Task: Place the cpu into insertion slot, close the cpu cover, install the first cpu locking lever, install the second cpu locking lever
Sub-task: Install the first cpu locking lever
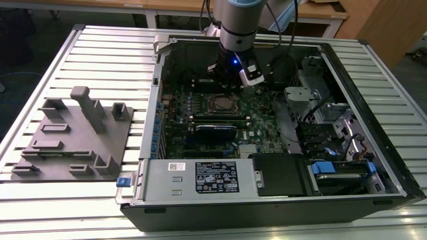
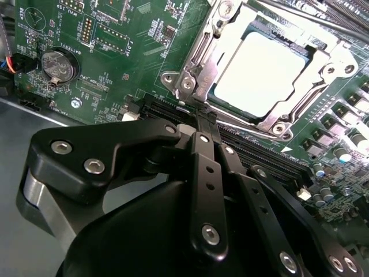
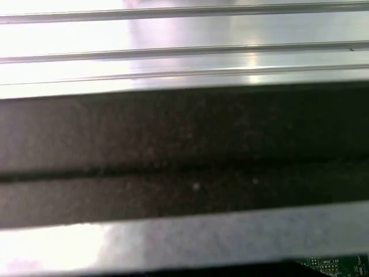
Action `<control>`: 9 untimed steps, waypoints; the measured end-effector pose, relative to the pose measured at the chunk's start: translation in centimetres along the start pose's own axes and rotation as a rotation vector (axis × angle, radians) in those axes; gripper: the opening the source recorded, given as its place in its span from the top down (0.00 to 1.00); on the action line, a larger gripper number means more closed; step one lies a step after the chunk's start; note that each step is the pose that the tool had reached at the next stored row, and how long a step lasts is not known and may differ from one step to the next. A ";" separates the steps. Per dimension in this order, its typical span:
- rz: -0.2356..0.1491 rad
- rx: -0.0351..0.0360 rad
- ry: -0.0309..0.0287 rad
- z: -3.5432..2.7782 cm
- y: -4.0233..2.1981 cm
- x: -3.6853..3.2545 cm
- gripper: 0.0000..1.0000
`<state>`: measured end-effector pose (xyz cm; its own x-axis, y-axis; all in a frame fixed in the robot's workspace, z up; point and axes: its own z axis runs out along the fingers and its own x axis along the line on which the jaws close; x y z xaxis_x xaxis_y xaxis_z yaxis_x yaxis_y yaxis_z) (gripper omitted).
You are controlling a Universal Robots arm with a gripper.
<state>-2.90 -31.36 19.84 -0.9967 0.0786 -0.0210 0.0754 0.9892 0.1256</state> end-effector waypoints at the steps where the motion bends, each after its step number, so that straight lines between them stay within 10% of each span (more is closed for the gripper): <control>1: 0.000 0.0000 0.0000 0.00 0.00 0.00 0.90; 9: 0.000 0.0013 -0.0001 0.03 -0.06 -0.01 0.90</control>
<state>-2.89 -31.42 19.79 -0.9967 0.0786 -0.0210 0.0754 0.9894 0.1243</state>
